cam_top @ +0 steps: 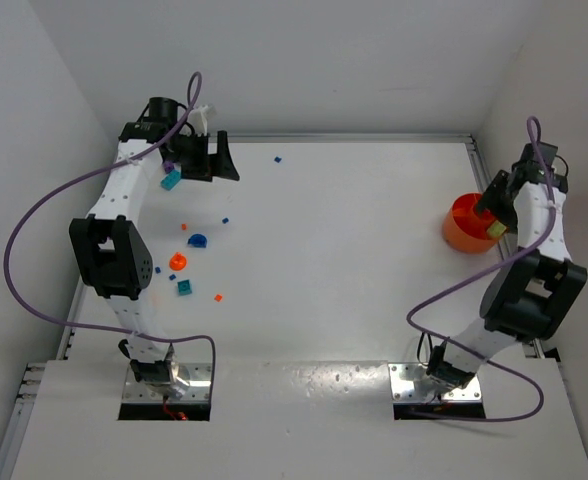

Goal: Sort the legos into containers by color

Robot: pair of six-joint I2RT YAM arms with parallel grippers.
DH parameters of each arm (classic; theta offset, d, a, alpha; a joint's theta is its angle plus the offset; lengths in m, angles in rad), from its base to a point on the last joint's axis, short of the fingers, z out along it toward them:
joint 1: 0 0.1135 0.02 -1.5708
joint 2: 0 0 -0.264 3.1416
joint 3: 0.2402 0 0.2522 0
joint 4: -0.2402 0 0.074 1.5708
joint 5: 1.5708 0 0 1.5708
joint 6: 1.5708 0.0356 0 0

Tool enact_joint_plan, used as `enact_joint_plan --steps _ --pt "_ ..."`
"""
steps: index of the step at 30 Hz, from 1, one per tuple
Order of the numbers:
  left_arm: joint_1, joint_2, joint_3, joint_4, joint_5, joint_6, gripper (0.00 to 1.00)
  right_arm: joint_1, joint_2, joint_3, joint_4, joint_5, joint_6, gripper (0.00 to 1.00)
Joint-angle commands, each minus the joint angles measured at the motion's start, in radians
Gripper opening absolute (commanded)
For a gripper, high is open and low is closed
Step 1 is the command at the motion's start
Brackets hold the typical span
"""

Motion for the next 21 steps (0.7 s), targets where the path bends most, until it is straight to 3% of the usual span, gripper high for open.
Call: enact_joint_plan --steps 1,4,5,10,18,21 --pt "-0.003 -0.065 0.004 0.034 -0.021 0.019 1.00 0.010 -0.239 -0.044 0.086 -0.153 -0.085 0.70" --pt "0.010 -0.101 -0.005 0.045 -0.114 -0.039 1.00 0.022 -0.386 -0.092 0.115 -0.302 -0.173 0.82" --pt "0.022 -0.114 -0.005 0.057 -0.115 -0.062 1.00 0.036 -0.413 -0.104 0.115 -0.336 -0.200 0.99" --pt "0.186 -0.190 -0.204 0.168 0.012 -0.044 1.00 0.096 -0.484 -0.115 0.055 -0.527 -0.374 0.99" --pt "0.295 -0.225 -0.257 0.191 -0.231 0.241 1.00 0.218 -0.453 -0.123 0.069 -0.581 -0.356 0.91" --pt "0.295 -0.176 -0.238 0.214 -0.279 0.304 0.94 0.238 -0.424 -0.123 0.078 -0.604 -0.337 0.91"
